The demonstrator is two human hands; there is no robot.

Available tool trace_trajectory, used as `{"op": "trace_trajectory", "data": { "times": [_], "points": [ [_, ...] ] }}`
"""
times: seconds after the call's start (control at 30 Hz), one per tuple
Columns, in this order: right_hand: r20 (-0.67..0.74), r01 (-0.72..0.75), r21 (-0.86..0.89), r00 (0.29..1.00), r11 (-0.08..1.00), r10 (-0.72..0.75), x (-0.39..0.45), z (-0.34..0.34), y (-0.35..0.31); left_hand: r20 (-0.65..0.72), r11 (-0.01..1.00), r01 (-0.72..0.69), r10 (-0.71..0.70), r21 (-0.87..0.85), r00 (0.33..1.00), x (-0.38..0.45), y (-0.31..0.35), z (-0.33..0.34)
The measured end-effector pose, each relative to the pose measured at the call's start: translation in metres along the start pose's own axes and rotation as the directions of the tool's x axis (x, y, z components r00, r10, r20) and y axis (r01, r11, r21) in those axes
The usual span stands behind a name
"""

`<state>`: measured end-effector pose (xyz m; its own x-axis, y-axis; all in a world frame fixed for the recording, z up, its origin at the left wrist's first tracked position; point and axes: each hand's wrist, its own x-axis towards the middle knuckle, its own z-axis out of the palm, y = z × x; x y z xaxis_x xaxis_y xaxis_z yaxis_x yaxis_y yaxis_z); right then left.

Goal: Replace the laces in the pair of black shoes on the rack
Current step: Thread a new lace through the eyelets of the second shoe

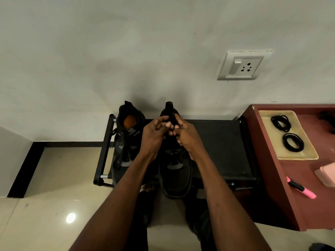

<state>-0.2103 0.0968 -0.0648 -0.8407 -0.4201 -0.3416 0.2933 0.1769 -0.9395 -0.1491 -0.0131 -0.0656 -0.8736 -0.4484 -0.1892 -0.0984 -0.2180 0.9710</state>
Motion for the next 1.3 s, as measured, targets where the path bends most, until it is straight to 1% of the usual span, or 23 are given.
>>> {"op": "trace_trajectory", "data": {
  "times": [0.07, 0.13, 0.2, 0.27, 0.33, 0.4, 0.5, 0.57, 0.63, 0.77, 0.83, 0.9, 0.97, 1.03, 1.13, 1.2, 1.3],
  "points": [
    [0.013, 0.009, -0.011, 1.000, 1.000, -0.009, -0.001, 0.000, 0.001, -0.056, 1.000, -0.008, 0.008, -0.010, 0.998, 0.000, -0.002, 0.000],
    [-0.006, 0.030, -0.031, 1.000, 0.999, -0.031, -0.001, 0.001, 0.004, -0.063, 0.999, 0.001, -0.003, -0.034, 0.998, 0.000, -0.005, 0.001],
    [-0.049, 0.035, -0.011, 0.998, 0.999, -0.035, -0.002, 0.003, 0.006, -0.037, 0.996, 0.044, -0.046, -0.073, 0.998, 0.002, -0.005, -0.001],
    [-0.104, 0.033, 0.032, 0.994, 0.999, -0.030, -0.002, 0.004, 0.007, 0.040, 0.988, 0.095, -0.090, -0.121, 0.995, 0.003, -0.005, -0.005],
    [-0.144, 0.031, 0.083, 0.989, 0.996, -0.019, -0.004, 0.005, 0.008, 0.110, 0.985, 0.119, -0.105, -0.128, 0.988, 0.003, -0.002, -0.009],
    [-0.159, 0.032, 0.112, 0.987, 0.993, -0.014, -0.005, 0.006, 0.009, 0.116, 0.988, 0.111, -0.099, -0.107, 0.988, 0.003, 0.000, -0.011],
    [-0.180, 0.045, 0.094, 0.983, 0.995, -0.028, -0.008, 0.005, 0.008, 0.076, 0.990, 0.093, -0.085, -0.103, 0.994, 0.002, 0.002, -0.008],
    [-0.157, 0.072, 0.111, 0.986, 0.991, -0.055, -0.008, 0.003, 0.007, 0.045, 0.994, 0.073, -0.069, -0.083, 0.997, 0.002, 0.002, -0.007],
    [-0.134, 0.092, 0.175, 0.989, 0.980, -0.068, -0.010, 0.002, 0.007, 0.030, 0.994, 0.078, -0.076, -0.075, 0.997, 0.003, 0.002, -0.009],
    [-0.106, 0.059, 0.278, 0.994, 0.959, -0.031, -0.012, 0.000, 0.005, 0.082, 0.986, 0.166, -0.164, -0.028, 0.983, 0.006, 0.004, -0.014],
    [-0.091, 0.049, 0.272, 0.995, 0.961, -0.025, -0.013, -0.001, 0.004, 0.082, 0.976, 0.213, -0.209, -0.044, 0.974, 0.005, 0.006, -0.012],
    [-0.073, 0.050, 0.248, 0.997, 0.968, -0.033, -0.014, -0.002, 0.004, 0.081, 0.956, 0.274, -0.266, -0.108, 0.960, 0.006, 0.007, -0.011],
    [-0.053, 0.049, 0.234, 0.998, 0.971, -0.038, -0.016, -0.003, 0.003, 0.118, 0.934, 0.329, -0.314, -0.141, 0.942, 0.008, 0.009, -0.011],
    [-0.034, 0.037, 0.212, 0.999, 0.977, -0.030, -0.015, -0.005, 0.003, 0.166, 0.930, 0.344, -0.322, -0.128, 0.932, 0.008, 0.010, -0.014],
    [-0.031, 0.017, 0.169, 0.999, 0.985, -0.012, -0.013, -0.009, 0.003, 0.172, 0.952, 0.298, -0.284, -0.064, 0.943, 0.007, 0.009, -0.014],
    [-0.062, 0.017, 0.123, 0.998, 0.992, -0.009, -0.011, -0.012, 0.003, 0.117, 0.974, 0.225, -0.221, -0.017, 0.968, 0.005, 0.009, -0.011],
    [-0.103, 0.018, 0.107, 0.995, 0.994, -0.007, -0.010, -0.014, 0.003, 0.012, 0.993, 0.069, -0.071, 0.092, 0.997, 0.001, 0.008, -0.006]
  ]
}}
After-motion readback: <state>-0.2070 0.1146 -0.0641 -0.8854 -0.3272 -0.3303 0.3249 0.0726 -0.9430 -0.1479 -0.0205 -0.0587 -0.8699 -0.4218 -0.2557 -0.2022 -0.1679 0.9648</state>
